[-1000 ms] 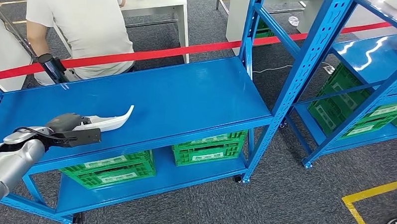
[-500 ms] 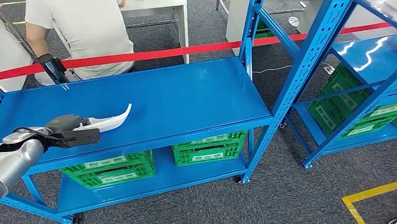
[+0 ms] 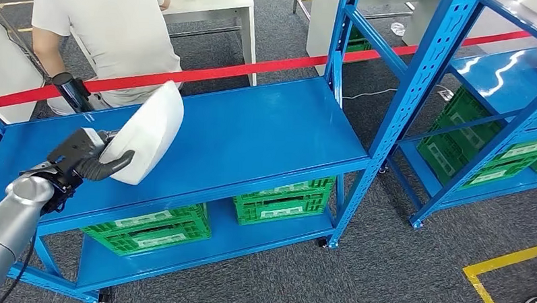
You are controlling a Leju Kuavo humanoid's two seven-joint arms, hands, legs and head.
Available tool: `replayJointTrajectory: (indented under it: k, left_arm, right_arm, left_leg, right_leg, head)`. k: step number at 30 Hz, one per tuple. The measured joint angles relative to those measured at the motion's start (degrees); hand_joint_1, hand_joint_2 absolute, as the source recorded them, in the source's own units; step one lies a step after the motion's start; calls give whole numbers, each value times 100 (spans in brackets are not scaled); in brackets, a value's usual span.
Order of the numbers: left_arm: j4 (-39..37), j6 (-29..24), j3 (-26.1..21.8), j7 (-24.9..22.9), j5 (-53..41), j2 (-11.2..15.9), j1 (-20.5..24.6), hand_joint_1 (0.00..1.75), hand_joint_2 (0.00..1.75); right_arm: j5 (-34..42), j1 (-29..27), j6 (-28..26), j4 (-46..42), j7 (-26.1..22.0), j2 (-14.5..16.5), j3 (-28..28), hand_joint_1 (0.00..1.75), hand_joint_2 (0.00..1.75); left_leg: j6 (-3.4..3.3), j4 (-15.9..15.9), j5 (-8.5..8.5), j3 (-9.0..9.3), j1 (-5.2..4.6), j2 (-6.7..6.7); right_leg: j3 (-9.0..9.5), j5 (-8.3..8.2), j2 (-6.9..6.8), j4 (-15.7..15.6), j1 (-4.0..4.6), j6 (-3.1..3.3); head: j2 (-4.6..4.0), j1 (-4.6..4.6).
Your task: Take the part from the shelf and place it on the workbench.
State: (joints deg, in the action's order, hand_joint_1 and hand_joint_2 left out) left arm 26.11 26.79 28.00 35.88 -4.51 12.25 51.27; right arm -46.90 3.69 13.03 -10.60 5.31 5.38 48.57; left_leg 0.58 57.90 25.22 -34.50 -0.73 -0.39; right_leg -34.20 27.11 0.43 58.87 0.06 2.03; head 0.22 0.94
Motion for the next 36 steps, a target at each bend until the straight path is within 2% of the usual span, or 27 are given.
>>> replayJointTrajectory:
  k: [2,4,6,11,16,20,22,24,25,26,28,29,30,31,33,35,36]
  left_arm:
    - [372,681,-481,-315,995,-77,-160,175,175]
    - [776,1462,-970,-861,2298,-185,-368,175,175]
    - [1241,1877,-1380,-1347,3426,-314,-632,175,175]
    - [2462,1989,-1921,-2055,5167,-491,-1304,175,175]
    - [3489,1988,-2155,-2800,6559,-420,-2115,175,175]
    - [4118,1988,-2299,-3028,6808,-300,-2779,175,175]
    - [4315,1986,-2350,-3074,6822,-262,-2952,175,175]
    - [4456,1982,-2388,-3104,6828,-244,-3032,175,175]
    - [4507,1980,-2405,-3113,6831,-242,-3050,175,175]
    - [4546,1978,-2420,-3118,6834,-242,-3064,175,175]
    - [4594,1959,-2442,-3142,6844,-242,-3105,175,175]
    - [4615,1941,-2449,-3174,6857,-242,-3148,175,175]
    - [4646,1918,-2458,-3214,6880,-242,-3214,175,175]
    - [4700,1899,-2477,-3252,6913,-238,-3311,175,175]
    - [4902,1893,-2565,-3290,6997,-213,-3599,175,175]
    - [5164,1919,-2702,-3297,7065,-161,-3924,175,175]
    - [5277,1930,-2762,-3303,7084,-139,-4055,175,175]
  right_arm:
    - [35,-4,0,0,-6,0,53,0,0]
    - [58,-9,0,0,3,0,109,0,0]
    - [76,-6,0,0,7,1,160,0,0]
    - [149,-9,-1,0,70,16,293,0,0]
    - [113,-37,0,0,104,51,369,0,0]
    - [59,-66,0,0,90,80,385,0,0]
    - [54,-66,0,0,88,88,392,0,0]
    - [50,-65,0,0,87,91,397,0,0]
    - [49,-64,0,0,85,91,398,0,0]
    - [48,-64,0,0,81,91,400,0,0]
    - [37,-65,0,0,80,92,402,0,0]
    - [11,-66,0,0,89,92,402,0,0]
    - [-31,-67,0,0,104,92,402,0,0]
    - [-89,-68,0,0,116,90,400,0,0]
    - [-204,-67,0,0,112,82,391,0,0]
    - [-274,-71,0,0,87,76,379,0,0]
    - [-297,-72,0,0,80,76,371,0,0]
  left_leg:
    - [-3,1,3,0,-1,7]
    - [-6,1,6,0,-2,12]
    - [-7,1,9,-1,-2,12]
    - [-8,1,20,-4,-2,13]
    - [-32,14,52,-1,-24,15]
    - [-65,38,78,-6,-34,14]
    - [-89,40,87,-7,-39,10]
    - [-124,-18,65,36,2,17]
    - [-145,-50,54,63,27,23]
    - [-163,-70,40,85,50,32]
    - [-180,-62,36,89,56,50]
    - [-178,-52,33,85,58,58]
    - [-172,-42,37,80,63,62]
    - [-159,-27,45,77,72,64]
    - [-106,26,79,68,97,74]
    - [-21,84,113,52,104,85]
    - [22,107,116,41,99,81]
  right_leg:
    - [-3,0,10,-1,-1,0]
    - [-6,0,16,-2,-3,-1]
    - [-7,2,15,-2,-3,-2]
    - [-7,9,15,-3,-2,-3]
    - [2,23,16,-9,-13,-21]
    - [11,41,14,-10,-18,-50]
    - [23,47,9,-21,-23,-74]
    - [28,86,1,14,-16,-113]
    - [-11,168,-2,126,-10,-134]
    - [-114,317,-6,369,-12,-155]
    - [-448,700,-8,1093,-38,-196]
    - [-597,822,-9,1411,-58,-217]
    - [-656,829,-12,1544,-76,-235]
    - [-603,724,-15,1456,-94,-252]
    - [-225,395,-22,749,-127,-275]
    - [74,193,7,226,-118,-235]
    - [120,193,23,140,-109,-195]
  head:
    - [0,0]
    - [0,0]
    - [0,-1]
    - [0,0]
    - [0,0]
    - [0,0]
    - [0,0]
    - [0,-2]
    - [0,-5]
    - [0,-9]
    - [0,-13]
    - [0,-12]
    - [0,-12]
    - [0,-12]
    - [0,-12]
    - [0,-9]
    - [0,-7]
